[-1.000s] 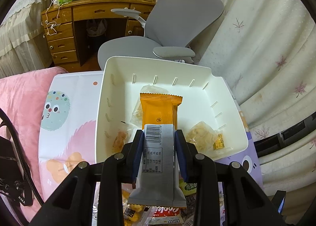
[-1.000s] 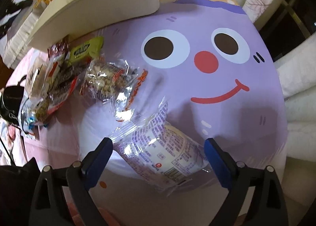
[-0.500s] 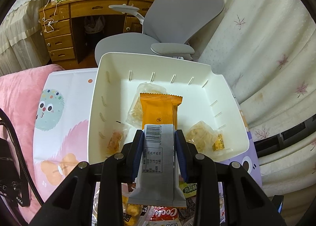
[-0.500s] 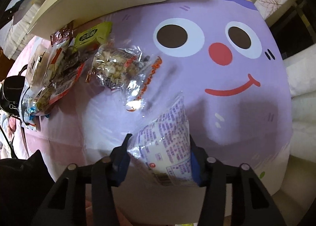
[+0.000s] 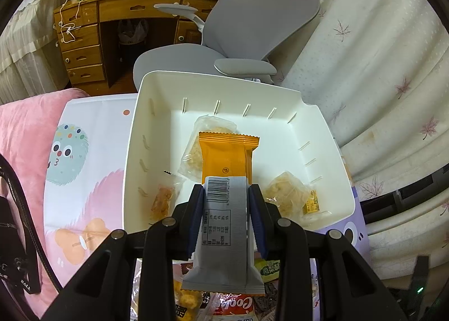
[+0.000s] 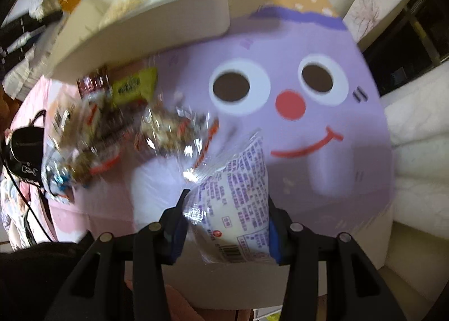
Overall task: Organize snacks
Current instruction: 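Carry the bar with the left gripper while the right carries the clear bag over the tray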
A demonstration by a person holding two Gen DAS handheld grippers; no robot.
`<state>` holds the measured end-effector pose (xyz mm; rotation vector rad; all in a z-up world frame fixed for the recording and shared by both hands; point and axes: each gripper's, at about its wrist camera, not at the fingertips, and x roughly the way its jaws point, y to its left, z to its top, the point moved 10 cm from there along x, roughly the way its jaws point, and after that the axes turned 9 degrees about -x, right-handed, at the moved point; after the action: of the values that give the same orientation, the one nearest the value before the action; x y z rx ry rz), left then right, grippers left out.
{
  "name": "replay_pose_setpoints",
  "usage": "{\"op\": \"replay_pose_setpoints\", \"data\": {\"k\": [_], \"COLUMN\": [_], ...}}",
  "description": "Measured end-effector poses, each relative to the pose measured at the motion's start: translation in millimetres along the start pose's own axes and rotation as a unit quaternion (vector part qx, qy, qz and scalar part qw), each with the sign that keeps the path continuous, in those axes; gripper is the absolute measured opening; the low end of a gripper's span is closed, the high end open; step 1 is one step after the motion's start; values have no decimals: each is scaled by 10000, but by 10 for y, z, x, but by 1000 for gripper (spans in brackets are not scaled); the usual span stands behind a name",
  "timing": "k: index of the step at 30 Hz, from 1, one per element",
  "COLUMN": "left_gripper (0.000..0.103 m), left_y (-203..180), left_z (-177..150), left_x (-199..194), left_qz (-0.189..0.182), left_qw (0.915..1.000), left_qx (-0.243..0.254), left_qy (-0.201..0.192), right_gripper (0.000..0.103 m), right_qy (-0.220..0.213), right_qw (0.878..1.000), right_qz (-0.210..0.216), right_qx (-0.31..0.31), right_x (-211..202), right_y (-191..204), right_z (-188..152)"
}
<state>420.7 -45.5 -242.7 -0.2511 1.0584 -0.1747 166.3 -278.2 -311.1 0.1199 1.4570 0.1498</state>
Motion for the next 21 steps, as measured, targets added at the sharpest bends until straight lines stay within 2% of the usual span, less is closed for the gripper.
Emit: {"op": "replay_pose_setpoints", "data": {"k": [8, 15, 21], "left_gripper": [31, 31, 31], "left_y": [39, 96, 90], "left_z": [0, -6, -13], "left_x": [-4, -20, -46], "left_qz": [21, 64, 50], "left_qw": [10000, 9999, 9999], "left_qx": [-36, -127, -146], "left_qy": [-1, -35, -67], "right_gripper": [47, 47, 47], "right_qy": [-728, -1472, -1933], "right_qw": [9973, 9888, 9803], "right_qz": [-46, -19, -26], "right_qx": [-111, -228, -398], "right_x": [-497, -875, -1074], "right_y": [-31, 30, 137], "right_z": [616, 1271, 1715]}}
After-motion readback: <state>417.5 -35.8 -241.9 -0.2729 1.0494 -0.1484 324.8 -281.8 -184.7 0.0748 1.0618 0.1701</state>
